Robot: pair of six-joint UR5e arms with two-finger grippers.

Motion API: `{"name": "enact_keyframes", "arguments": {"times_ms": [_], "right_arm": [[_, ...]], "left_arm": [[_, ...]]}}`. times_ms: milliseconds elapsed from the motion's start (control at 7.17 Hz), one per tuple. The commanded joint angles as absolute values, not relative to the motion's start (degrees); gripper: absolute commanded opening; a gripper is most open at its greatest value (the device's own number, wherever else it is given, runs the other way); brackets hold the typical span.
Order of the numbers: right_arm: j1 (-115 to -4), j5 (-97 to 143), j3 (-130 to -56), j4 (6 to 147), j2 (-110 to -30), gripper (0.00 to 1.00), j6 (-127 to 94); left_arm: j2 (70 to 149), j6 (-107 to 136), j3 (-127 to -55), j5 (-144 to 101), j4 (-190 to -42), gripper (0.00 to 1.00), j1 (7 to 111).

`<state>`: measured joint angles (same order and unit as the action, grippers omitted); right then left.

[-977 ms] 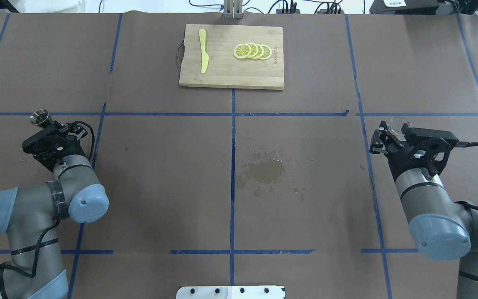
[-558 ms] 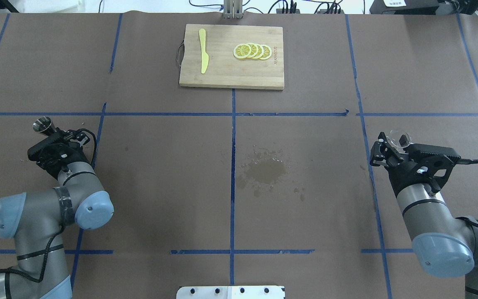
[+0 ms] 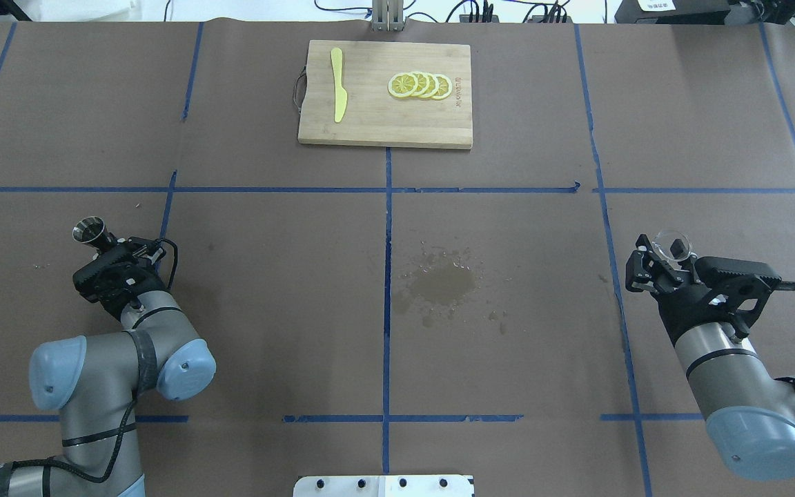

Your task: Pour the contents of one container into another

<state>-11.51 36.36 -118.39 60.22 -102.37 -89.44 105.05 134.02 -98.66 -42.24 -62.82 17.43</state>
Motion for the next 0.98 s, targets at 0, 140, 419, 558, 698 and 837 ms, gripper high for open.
{"name": "enact_keyframes", "arguments": {"times_ms": [0, 140, 419, 558, 698, 837], "right_arm": [[-11.3, 36.5, -118.4, 60.0, -102.5, 0.0, -89.4], [-11.2, 36.5, -118.4, 60.0, -102.5, 0.0, -89.4], [-11.1, 36.3, -118.4, 60.0, -102.5, 0.0, -89.4], [-10.8, 36.2, -118.3, 60.0, -102.5, 0.0, -89.4], [-10.2, 35.4, -118.2, 60.0, -102.5, 0.0, -89.5], [-9.6, 35.0, -118.0, 60.1, -102.6, 0.0, -89.5]], "left_arm": [[105.4, 135.9, -98.4, -42.3, -59.4, 0.0, 17.3], [105.4, 135.9, -98.5, -42.3, -59.3, 0.0, 17.3], [106.7, 135.9, -98.4, -42.3, -59.3, 0.0, 17.3], [106.7, 135.7, -98.4, -42.3, -58.9, 0.18, 17.4], [106.8, 135.4, -98.4, -42.3, -58.5, 0.3, 17.4], [106.7, 135.2, -98.4, -42.3, -58.5, 0.36, 17.4]]}}
